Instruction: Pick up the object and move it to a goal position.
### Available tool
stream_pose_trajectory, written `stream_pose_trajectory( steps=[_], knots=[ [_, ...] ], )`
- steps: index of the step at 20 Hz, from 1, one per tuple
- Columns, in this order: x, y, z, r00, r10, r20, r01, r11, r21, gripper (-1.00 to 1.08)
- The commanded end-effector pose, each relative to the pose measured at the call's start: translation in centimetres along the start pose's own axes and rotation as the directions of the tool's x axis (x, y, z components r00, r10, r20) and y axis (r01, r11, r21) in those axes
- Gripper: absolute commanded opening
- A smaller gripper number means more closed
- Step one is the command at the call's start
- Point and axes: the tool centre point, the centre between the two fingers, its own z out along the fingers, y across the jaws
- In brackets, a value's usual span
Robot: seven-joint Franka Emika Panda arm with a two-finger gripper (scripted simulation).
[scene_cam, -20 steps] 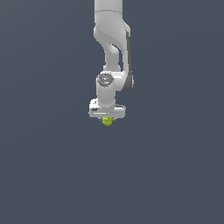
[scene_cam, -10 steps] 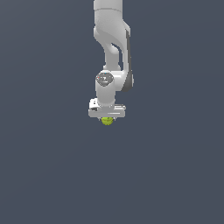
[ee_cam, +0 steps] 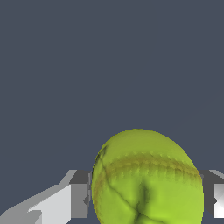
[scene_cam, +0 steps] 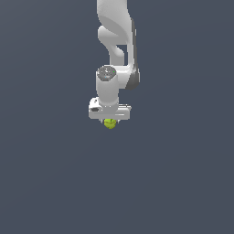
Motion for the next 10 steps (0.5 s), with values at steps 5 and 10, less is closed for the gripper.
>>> stream_pose_trajectory(
  steps=[5, 10],
  knots=[
    [1.8, 0.9, -5.7, 1.0, 0.0, -0.002, 0.0, 1.0, 0.0, -1.0],
    [3.3, 1.7, -10.6, 1.0, 0.0, -0.002, 0.0, 1.0, 0.0, -1.0]
  ],
)
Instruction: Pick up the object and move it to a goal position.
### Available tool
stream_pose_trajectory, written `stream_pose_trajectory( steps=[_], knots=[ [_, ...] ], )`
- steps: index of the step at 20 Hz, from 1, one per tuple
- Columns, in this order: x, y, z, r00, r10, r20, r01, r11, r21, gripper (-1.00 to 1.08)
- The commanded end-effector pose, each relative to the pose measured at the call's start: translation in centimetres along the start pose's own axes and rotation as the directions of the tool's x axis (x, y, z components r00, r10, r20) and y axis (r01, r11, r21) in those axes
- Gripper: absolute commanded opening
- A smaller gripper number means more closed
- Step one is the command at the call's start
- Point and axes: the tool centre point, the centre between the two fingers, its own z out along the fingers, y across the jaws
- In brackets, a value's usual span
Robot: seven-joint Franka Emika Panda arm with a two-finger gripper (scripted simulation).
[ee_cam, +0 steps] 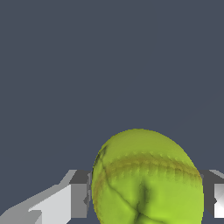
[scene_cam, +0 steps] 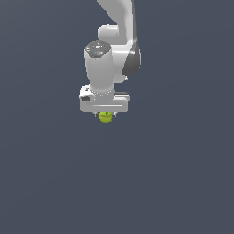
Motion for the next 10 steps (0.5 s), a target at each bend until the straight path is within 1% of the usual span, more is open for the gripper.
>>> stream_pose_trajectory(
  steps=[1, 10],
  knots=[
    [0.8, 0.4, -2.5, 1.0, 0.0, -0.001, 0.0, 1.0, 0.0, -1.0],
    [3.6, 1.8, -11.1, 1.0, 0.0, 0.0, 0.0, 1.0, 0.0, -1.0]
  ],
)
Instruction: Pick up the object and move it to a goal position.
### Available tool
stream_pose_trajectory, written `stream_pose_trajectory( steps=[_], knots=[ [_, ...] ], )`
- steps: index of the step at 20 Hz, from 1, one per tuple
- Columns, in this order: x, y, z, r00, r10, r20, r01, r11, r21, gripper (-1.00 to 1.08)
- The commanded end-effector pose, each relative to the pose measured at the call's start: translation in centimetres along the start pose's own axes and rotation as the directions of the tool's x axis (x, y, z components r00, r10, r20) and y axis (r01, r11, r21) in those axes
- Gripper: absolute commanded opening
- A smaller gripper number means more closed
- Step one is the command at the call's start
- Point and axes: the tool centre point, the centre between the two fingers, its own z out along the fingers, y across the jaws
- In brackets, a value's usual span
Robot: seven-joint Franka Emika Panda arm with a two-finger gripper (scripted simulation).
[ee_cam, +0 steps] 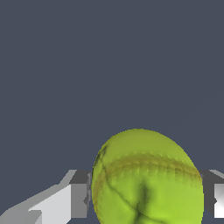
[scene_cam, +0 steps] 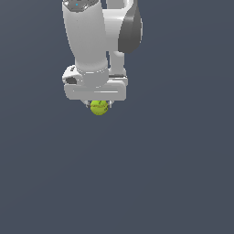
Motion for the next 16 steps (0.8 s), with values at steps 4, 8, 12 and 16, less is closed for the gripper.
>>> stream_pose_trajectory(
  steps=[4, 8, 12, 16],
  knots=[
    [1.6, 0.8, -4.8, 1.0, 0.0, 0.0, 0.0, 1.0, 0.0, -1.0],
    [2.7, 1.3, -7.8, 1.0, 0.0, 0.0, 0.0, 1.0, 0.0, -1.0],
    [3.7, 1.7, -10.4, 1.0, 0.0, 0.0, 0.0, 1.0, 0.0, -1.0],
    [4.5, 2.1, -12.7, 1.0, -0.001, 0.0, 0.001, 1.0, 0.0, -1.0]
  ],
)
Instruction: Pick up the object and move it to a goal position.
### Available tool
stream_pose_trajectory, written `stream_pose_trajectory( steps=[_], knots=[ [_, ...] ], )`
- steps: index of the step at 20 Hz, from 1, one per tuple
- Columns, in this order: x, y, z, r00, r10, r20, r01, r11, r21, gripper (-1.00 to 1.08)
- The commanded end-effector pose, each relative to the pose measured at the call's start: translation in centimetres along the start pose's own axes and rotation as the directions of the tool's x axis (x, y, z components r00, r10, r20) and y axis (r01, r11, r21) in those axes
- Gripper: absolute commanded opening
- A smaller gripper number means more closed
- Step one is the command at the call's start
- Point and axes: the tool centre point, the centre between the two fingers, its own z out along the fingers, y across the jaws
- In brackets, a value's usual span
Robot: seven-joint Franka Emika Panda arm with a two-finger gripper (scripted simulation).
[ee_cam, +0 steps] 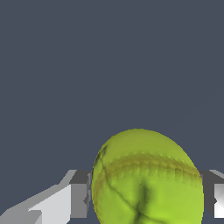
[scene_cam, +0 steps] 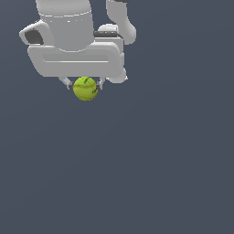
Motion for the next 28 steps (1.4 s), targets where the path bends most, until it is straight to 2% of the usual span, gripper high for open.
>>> stream_pose_trajectory(
  steps=[1, 14, 28],
  knots=[
    [0.5, 0.2, -1.5, 1.0, 0.0, -0.001, 0.0, 1.0, 0.0, -1.0],
    [2.7, 1.2, -6.8, 1.0, 0.0, -0.001, 0.0, 1.0, 0.0, -1.0],
    [3.4, 1.4, -8.4, 1.0, 0.0, -0.001, 0.0, 1.0, 0.0, -1.0]
  ],
)
